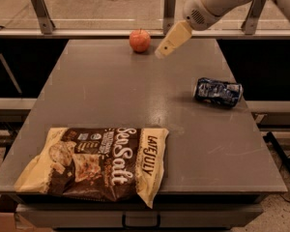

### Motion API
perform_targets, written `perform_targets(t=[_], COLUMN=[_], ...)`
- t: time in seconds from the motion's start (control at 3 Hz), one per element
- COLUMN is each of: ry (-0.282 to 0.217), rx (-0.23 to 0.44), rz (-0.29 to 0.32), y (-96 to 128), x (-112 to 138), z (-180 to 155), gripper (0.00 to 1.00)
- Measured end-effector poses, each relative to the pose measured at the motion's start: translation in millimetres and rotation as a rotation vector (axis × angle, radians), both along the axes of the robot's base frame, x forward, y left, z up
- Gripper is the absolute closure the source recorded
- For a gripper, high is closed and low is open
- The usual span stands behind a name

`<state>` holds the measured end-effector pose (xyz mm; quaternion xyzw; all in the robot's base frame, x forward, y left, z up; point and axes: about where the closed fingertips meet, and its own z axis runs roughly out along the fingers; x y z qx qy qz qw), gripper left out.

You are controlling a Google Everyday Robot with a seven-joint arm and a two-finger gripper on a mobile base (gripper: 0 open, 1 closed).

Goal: Pick apple

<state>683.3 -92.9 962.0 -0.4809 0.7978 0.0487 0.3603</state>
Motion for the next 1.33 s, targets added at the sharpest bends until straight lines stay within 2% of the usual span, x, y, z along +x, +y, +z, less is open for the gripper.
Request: perform_targets(t=[0.33,0.67,1.0,1.33], ry=[0.002,0.028,0.032,0.040], rx=[0.133,0.251,0.333,0.363], rz=[-0.077,-0.122,-0.140,-0.177], y=[22.6,51.7,77.7,87.0], x=[54.6,100.3,132.7,154.6], z=[-19.4,-41.3,-61.3,-85.3], gripper=[0.00,0.00,0.00,0.00])
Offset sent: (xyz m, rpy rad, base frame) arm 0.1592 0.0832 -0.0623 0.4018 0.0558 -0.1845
